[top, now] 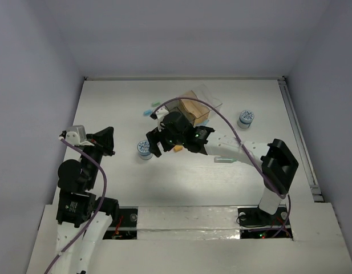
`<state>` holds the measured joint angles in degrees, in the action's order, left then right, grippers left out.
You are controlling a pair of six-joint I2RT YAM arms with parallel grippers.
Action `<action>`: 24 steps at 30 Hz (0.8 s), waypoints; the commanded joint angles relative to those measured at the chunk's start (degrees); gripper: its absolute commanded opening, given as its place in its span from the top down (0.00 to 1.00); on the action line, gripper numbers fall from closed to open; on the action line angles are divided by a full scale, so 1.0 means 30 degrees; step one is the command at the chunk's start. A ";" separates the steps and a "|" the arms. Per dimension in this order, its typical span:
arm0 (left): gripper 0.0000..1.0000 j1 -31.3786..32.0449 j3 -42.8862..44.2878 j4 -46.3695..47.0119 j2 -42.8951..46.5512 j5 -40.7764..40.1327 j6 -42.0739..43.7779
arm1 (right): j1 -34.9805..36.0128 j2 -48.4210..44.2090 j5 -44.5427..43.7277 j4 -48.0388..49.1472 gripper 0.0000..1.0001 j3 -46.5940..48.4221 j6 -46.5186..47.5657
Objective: Sort the stationery into containers
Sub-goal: Pick up the stationery from the center of the board.
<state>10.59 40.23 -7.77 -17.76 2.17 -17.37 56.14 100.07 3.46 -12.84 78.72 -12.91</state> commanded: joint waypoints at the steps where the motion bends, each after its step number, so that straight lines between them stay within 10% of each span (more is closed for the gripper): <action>1: 1.00 0.0249 0.0682 0.0042 0.0148 -0.1573 0.0105 | 0.0506 0.0742 -0.1008 -0.0668 0.11 0.1503 0.0201; 9: 0.56 0.0425 0.0595 -0.0076 0.0265 -0.1722 -0.0012 | 0.0681 0.3524 -0.1302 -0.1783 0.01 0.3377 -0.0093; 24: 0.51 0.0425 0.0477 0.0071 0.0382 -0.1399 -0.0012 | 0.1238 0.8390 -0.3115 -0.0849 0.07 0.7598 -0.0004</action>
<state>11.57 40.23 -9.50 -17.08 -2.13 -17.28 59.33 124.51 -2.61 -18.65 98.24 -13.23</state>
